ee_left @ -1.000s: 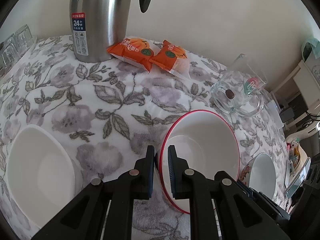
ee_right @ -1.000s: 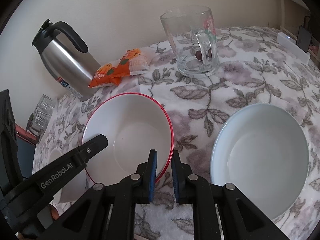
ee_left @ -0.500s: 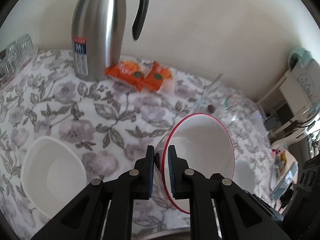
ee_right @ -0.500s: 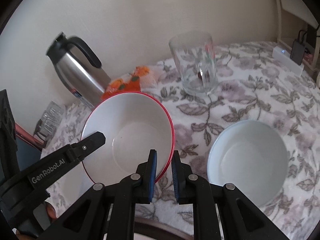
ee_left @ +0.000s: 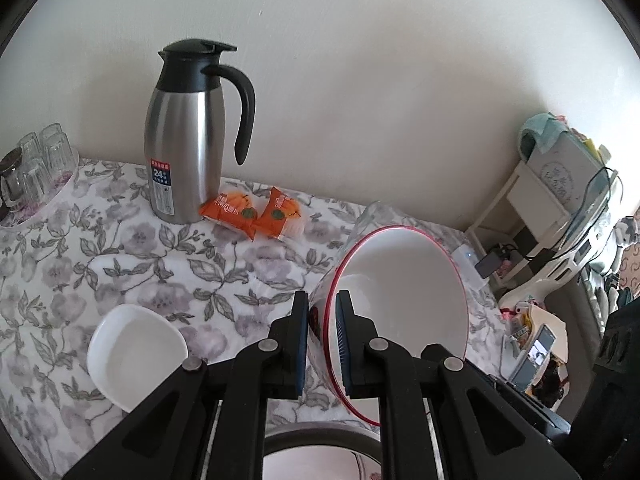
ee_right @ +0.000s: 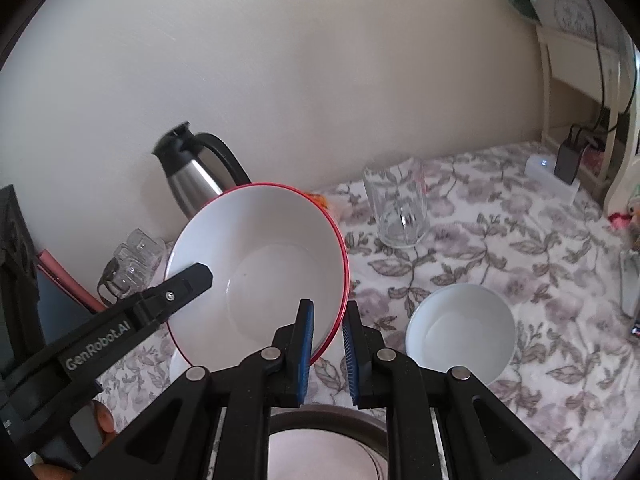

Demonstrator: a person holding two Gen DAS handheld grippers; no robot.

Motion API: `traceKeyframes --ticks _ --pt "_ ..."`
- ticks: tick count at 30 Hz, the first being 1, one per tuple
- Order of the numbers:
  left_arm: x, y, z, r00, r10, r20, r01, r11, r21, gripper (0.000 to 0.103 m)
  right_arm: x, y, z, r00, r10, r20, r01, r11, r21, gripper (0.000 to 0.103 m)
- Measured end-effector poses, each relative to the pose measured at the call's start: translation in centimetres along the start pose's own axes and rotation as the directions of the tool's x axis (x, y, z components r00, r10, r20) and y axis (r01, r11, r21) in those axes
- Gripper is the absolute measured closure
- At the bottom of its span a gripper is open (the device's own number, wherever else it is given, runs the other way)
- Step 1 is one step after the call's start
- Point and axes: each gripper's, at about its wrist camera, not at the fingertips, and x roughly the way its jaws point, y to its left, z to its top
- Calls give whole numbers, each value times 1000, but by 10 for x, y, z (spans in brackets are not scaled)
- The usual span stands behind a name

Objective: Organize plates and bowls
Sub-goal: 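Lift the strawberry bowl with the right gripper and carry it over the basin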

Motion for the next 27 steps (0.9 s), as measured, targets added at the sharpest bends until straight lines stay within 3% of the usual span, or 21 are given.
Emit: traceKeyframes --ticks 10,17,27 --pt "-28 -13 -20 1000 -7 13 6 1000 24 89 -44 4 -13 999 -19 34 20 1000 -19 87" --pt "-46 -10 -44 1000 -12 7 11 1000 22 89 -52 -2 -42 1000 2 -10 -2 1000 5 87" --pt "-39 3 -88 996 -7 -93 7 1000 -6 89 -55 -12 -80 997 1 -74 0 1000 13 87"
